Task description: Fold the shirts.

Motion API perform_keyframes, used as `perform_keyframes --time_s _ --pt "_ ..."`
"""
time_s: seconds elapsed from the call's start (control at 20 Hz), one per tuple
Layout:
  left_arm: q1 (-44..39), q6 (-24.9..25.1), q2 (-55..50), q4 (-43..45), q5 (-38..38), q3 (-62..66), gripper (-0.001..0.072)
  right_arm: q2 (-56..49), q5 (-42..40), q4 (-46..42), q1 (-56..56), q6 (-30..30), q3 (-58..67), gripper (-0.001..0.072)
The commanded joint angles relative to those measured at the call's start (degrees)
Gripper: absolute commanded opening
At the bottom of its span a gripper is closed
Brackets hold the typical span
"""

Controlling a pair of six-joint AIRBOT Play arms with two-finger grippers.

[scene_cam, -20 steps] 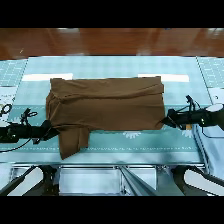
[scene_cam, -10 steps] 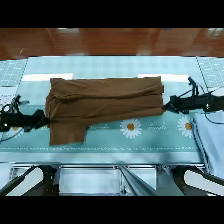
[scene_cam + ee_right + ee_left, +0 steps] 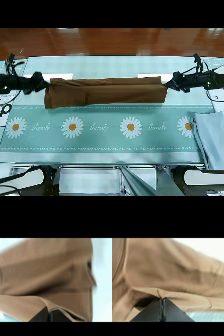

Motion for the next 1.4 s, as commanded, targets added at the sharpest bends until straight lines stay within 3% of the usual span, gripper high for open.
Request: perform_keyframes --time_s 0.0,0.45,0.5,0.55,0.6,0.65,0.8,1.05,1.2,1.35 --pt "-1.46 -3.43 -8.28 -0.26 0.07 9.16 0.0015 -5.77 -1.44 2.54 0.07 0.24 6.05 0.0020" --pt "-3.17 -3.76 -19.69 -0.35 -1.62 17.09 0.0016 -14.27 -5.35 7.56 0.07 -1.18 10.86 0.0020" --pt "-3.17 -3.78 -20.04 -0.35 -1.86 17.09 0.0059 -14.84 -5.31 7.91 0.07 -1.18 10.86 0.0021" --pt "-3.17 -3.80 -20.09 -0.35 -2.38 17.09 0.0249 -15.15 -5.33 7.91 0.07 -1.07 10.86 0.0054" --pt "-3.15 -3.78 -19.98 -0.33 -3.41 17.22 0.0426 -15.26 -5.55 7.87 0.07 -0.72 10.86 0.0221" --pt "-2.73 -3.78 -19.87 -0.17 -5.29 17.84 0.0506 -15.08 -5.62 7.87 0.04 -0.81 10.86 0.0421" --pt "0.79 -3.93 -18.34 -0.13 -12.72 22.34 0.0506 -12.85 -0.28 7.63 -3.63 0.33 13.25 0.0413" --pt "7.10 -0.61 -0.81 0.39 -6.75 19.08 0.0506 -2.36 13.92 3.37 -16.81 0.90 16.02 0.0413" --pt "6.45 2.10 13.97 0.46 2.27 6.64 0.0506 5.16 13.07 -7.02 -21.49 0.96 12.46 0.0413" --pt "2.67 2.75 25.49 0.46 6.67 -8.00 0.0506 9.64 5.22 -8.63 -22.73 1.27 1.97 0.0413"
